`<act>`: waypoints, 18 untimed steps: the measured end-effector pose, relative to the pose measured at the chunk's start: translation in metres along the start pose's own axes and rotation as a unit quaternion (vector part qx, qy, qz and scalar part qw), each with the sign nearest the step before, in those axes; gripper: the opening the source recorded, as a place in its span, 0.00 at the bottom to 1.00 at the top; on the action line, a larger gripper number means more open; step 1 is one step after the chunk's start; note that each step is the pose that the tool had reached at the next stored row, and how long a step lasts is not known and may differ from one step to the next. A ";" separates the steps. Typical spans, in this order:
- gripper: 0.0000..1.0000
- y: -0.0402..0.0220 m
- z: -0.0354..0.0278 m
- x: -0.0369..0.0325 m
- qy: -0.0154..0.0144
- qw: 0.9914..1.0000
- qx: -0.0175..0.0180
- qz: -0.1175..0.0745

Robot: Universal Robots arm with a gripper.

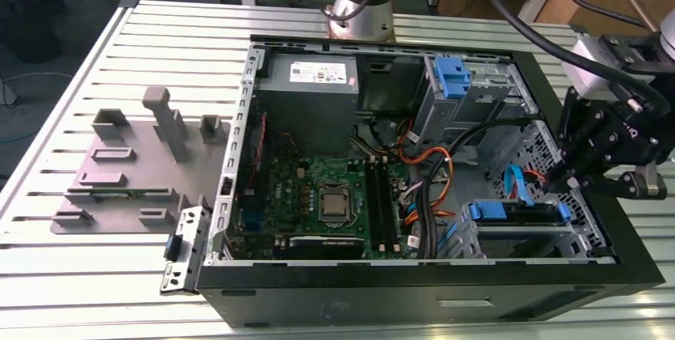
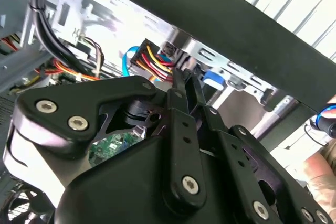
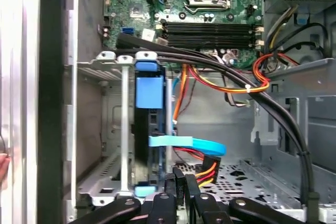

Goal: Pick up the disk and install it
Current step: 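Insert the second disk wire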

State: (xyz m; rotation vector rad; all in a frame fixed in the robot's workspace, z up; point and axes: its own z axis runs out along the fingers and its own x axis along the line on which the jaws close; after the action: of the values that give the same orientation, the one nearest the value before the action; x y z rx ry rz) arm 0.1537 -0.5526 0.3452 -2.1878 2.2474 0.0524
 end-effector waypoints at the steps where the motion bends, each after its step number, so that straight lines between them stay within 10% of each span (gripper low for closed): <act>1: 0.20 0.0004 0.0000 0.0025 0.000 1.000 0.000 0.000; 18: 0.16 0.0021 0.0002 0.0079 0.000 1.000 0.000 0.000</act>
State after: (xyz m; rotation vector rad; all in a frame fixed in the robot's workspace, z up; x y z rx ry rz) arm 0.1514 -0.5605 0.3449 -2.1877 2.2475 0.0524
